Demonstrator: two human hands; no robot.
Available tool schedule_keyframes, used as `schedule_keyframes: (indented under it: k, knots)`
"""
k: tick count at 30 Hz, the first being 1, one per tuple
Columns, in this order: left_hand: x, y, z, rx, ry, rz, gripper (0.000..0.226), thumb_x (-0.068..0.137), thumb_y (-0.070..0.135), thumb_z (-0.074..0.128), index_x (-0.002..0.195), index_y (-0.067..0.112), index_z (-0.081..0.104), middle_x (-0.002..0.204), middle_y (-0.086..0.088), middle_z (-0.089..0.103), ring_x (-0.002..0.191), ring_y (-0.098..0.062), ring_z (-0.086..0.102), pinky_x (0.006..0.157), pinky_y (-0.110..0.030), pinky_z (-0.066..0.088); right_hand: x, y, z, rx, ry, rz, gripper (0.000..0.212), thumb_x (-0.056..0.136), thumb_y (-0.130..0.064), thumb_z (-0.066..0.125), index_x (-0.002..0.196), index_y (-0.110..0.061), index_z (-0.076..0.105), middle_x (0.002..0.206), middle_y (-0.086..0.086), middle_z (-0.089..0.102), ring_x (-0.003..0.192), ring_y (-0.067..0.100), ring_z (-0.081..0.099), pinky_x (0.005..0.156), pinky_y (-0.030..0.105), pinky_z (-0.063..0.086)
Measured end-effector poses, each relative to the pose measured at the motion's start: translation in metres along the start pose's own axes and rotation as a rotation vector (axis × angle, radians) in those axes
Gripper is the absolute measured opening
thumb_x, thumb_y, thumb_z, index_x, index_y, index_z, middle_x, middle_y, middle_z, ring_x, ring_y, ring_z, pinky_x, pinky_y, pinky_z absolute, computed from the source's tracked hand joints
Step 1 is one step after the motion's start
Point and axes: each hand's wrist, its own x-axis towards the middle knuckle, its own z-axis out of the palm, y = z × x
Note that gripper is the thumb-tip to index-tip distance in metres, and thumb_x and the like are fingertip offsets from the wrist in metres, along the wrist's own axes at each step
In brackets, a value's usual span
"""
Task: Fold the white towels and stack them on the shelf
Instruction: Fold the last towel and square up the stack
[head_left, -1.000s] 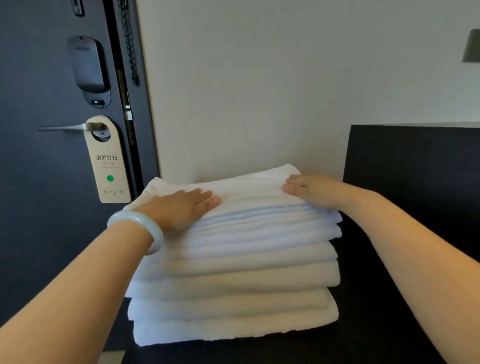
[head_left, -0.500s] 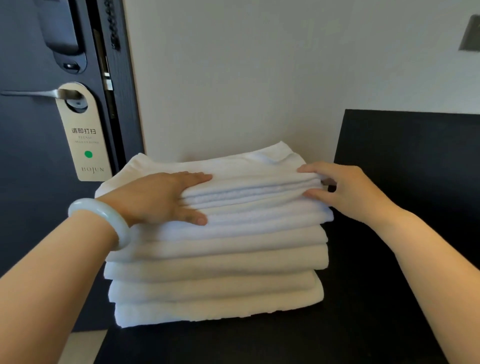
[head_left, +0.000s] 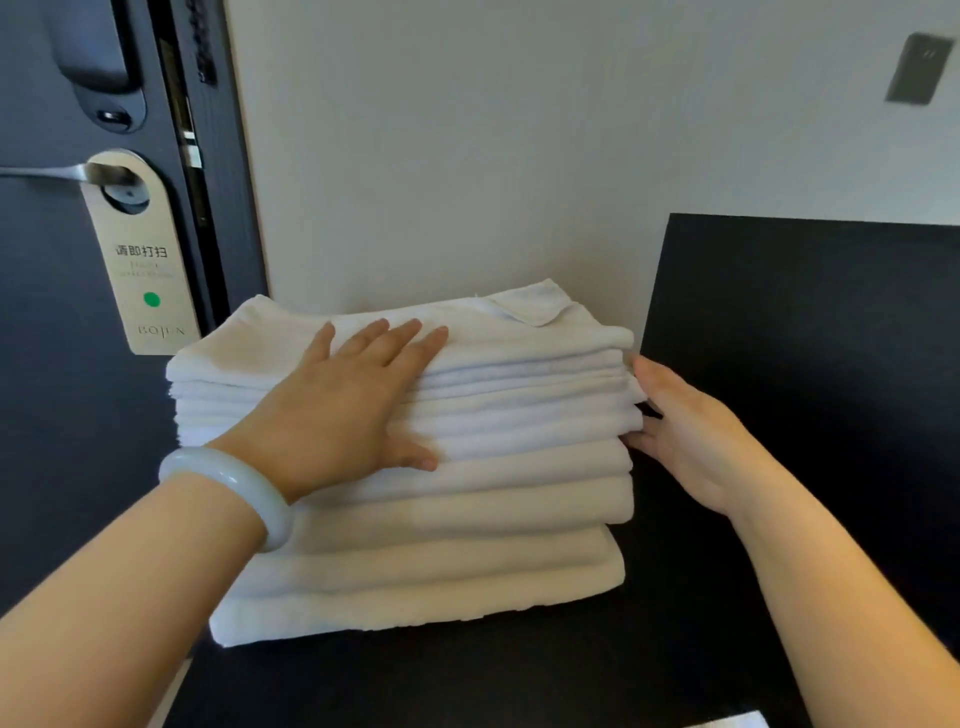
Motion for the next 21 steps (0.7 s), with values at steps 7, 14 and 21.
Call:
schedule_keyframes:
  k: [7, 14, 21]
  knots:
    - [0.002, 0.012, 0.011, 0.012, 0.116, 0.005, 0.116, 0.071, 0.077, 0.058, 0.153, 0.036, -0.012, 0.162, 0.008, 0.012, 0.145, -0.017, 0.019, 0.119, -0.044, 0.016, -0.001, -0.025, 0.012, -0.005, 0.217, 0.183, 0.023, 0.097, -0.024, 0.063, 0.113, -0.009, 0.067, 0.108, 0.011, 0.073, 0.101, 0.025, 0.069, 0.084, 0.037, 0.055]
    - [-0.007, 0.002, 0.011, -0.059, 0.184, 0.013, 0.104, 0.069, 0.072, 0.065, 0.152, 0.036, 0.015, 0.155, 0.01, 0.029, 0.139, -0.017, 0.033, 0.113, -0.041, 0.026, -0.005, -0.038, 0.026, -0.102, 0.339, 0.074, 0.017, 0.088, -0.011, 0.069, 0.104, -0.016, 0.072, 0.106, 0.006, 0.072, 0.101, 0.023, 0.067, 0.094, 0.044, 0.052]
    - [-0.001, 0.008, 0.009, -0.071, 0.18, 0.018, 0.096, 0.074, 0.076, 0.054, 0.152, 0.035, 0.016, 0.154, 0.007, 0.03, 0.138, -0.018, 0.033, 0.115, -0.043, 0.024, -0.002, -0.016, 0.025, -0.278, 0.429, 0.36, 0.015, 0.088, -0.022, 0.07, 0.082, -0.018, 0.057, 0.095, 0.009, 0.063, 0.097, 0.025, 0.06, 0.092, 0.043, 0.05]
